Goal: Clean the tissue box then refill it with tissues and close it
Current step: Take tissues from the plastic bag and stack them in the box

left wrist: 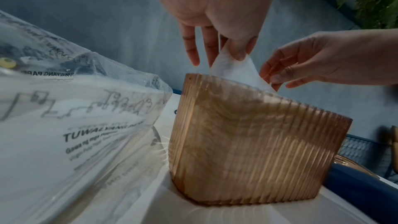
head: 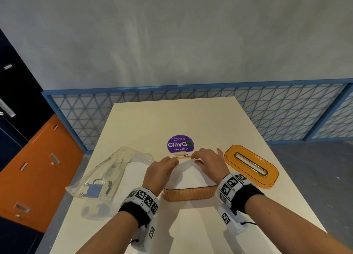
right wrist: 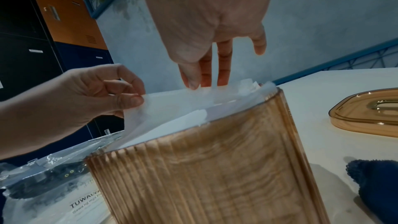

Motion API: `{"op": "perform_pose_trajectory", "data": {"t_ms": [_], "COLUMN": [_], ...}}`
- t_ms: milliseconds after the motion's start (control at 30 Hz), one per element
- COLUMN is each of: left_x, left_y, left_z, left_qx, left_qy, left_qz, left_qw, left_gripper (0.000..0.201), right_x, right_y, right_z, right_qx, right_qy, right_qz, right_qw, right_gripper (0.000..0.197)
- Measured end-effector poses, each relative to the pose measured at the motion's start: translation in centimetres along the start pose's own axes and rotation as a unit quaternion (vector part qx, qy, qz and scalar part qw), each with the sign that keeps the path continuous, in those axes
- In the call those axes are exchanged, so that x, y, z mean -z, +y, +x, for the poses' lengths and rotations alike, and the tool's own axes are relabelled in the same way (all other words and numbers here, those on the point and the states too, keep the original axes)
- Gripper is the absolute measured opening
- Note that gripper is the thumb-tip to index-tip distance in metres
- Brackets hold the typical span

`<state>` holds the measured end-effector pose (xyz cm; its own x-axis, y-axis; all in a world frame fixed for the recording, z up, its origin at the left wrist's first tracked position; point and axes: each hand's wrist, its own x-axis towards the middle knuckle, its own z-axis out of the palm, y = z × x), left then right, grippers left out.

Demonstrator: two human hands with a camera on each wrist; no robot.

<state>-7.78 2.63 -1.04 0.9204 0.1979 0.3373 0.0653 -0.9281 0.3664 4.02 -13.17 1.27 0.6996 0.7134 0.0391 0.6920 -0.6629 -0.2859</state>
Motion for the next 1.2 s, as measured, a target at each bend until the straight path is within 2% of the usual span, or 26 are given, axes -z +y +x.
{"op": "perform_pose_trajectory", "data": {"t_ms": [133,233,333,600,767,900,1067,1200], "left_x": [-0.2,-0.4,-0.4,-1.6,-1.9,-2.1,-2.0,-1.8], "left_y": [-0.4,-0.7,-0.7,-1.2,-1.4,-1.7,-1.3,-0.9], "left_z": [-0.2,-0.2,-0.2,0.3,0.5,0.6,-0.4,-1.7], "left_qx": [-0.010,-0.018,-0.014,-0.005,-0.015,-0.010,-0.070,-0.108], "left_qy": [0.033,0.048,0.053,0.043,0.073,0.101,0.095,0.086], "left_qz": [0.024,0.026,0.020,-0.024,0.046,0.080,0.122,0.116], "left_qw": [0.999,0.998,0.998,0.999,0.996,0.992,0.985,0.984], "left_gripper": [0.004,0.008,0.019,0.014,0.034,0.040,0.070,0.075], "right_x": [-0.4,-0.7,-0.8,-1.4,-1.5,-1.5,-1.4,-1.0], "right_y": [0.0,0.1,0.2,0.7,1.0,1.1,1.3,1.6], "right_z": [0.1,0.3,0.4,0.9,1.2,1.2,0.7,0.6], "right_qx": [0.006,0.004,0.008,-0.001,-0.004,0.000,0.007,0.014], "right_qy": [0.008,0.011,0.011,-0.017,-0.011,0.001,0.034,0.042], "right_qz": [0.007,0.005,-0.005,0.011,-0.048,-0.056,-0.039,-0.034], "right_qw": [1.000,1.000,1.000,1.000,0.999,0.998,0.999,0.998], "right_gripper": [0.029,0.031,0.029,0.028,0.025,0.022,0.027,0.023]}}
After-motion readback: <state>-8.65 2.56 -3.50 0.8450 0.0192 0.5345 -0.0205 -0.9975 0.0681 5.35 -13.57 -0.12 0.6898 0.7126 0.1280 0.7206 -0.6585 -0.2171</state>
